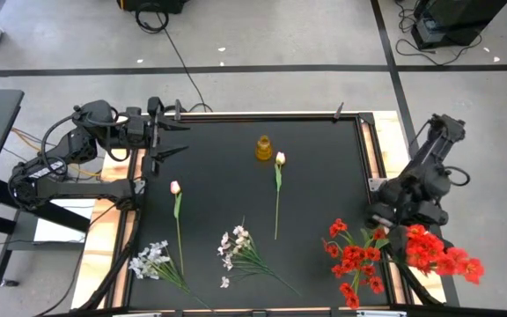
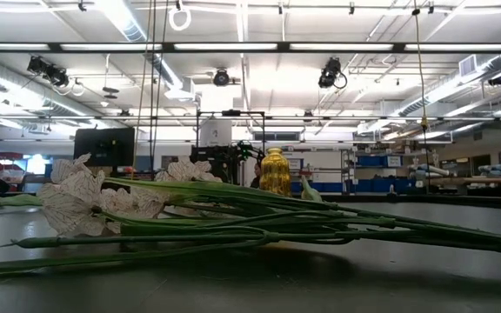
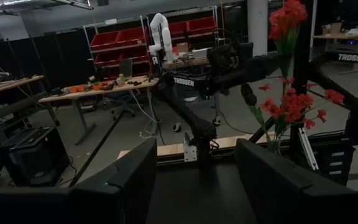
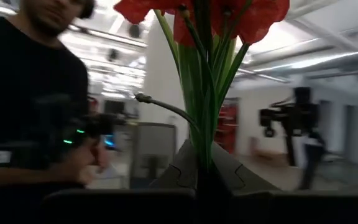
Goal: Sort flowers into vase by color
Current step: Put the red flowers into the transparent vase
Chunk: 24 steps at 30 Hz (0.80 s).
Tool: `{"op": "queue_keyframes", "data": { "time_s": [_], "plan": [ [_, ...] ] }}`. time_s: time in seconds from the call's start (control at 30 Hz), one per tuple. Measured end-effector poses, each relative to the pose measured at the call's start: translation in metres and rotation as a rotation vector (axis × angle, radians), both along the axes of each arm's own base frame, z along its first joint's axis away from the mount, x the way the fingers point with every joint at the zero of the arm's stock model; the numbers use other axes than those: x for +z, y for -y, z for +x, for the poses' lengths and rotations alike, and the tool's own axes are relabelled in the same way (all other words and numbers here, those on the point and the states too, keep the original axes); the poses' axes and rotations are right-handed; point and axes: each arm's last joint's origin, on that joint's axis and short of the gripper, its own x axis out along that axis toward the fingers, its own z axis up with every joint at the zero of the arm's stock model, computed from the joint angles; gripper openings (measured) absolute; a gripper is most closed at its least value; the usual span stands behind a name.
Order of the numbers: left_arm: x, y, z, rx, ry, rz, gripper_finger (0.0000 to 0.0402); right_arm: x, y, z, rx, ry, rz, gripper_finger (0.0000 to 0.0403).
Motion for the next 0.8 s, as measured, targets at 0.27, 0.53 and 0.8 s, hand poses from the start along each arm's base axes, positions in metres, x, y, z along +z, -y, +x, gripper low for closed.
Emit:
{"op": "queue_keyframes", "data": {
  "time_s": [0.27,0.53,0.8],
  "plan": [
    [0.000,0.000,0.000,0.000,-0.001,0.000,0.0224,-0.021,0.003,-0.024,-0.128,-0.051,0.014,0.0014],
    [0.000,0.000,0.000,0.000,-0.001,0.000,0.0224,-0.051,-0.003,-0.034,-0.159,-0.083,0.037,0.0016],
    [0.000,0.000,0.000,0.000,-0.001,0.000,0.0224,-0.056,-0.007,-0.036,-0.156,-0.065,0.012,0.0024]
  ]
}}
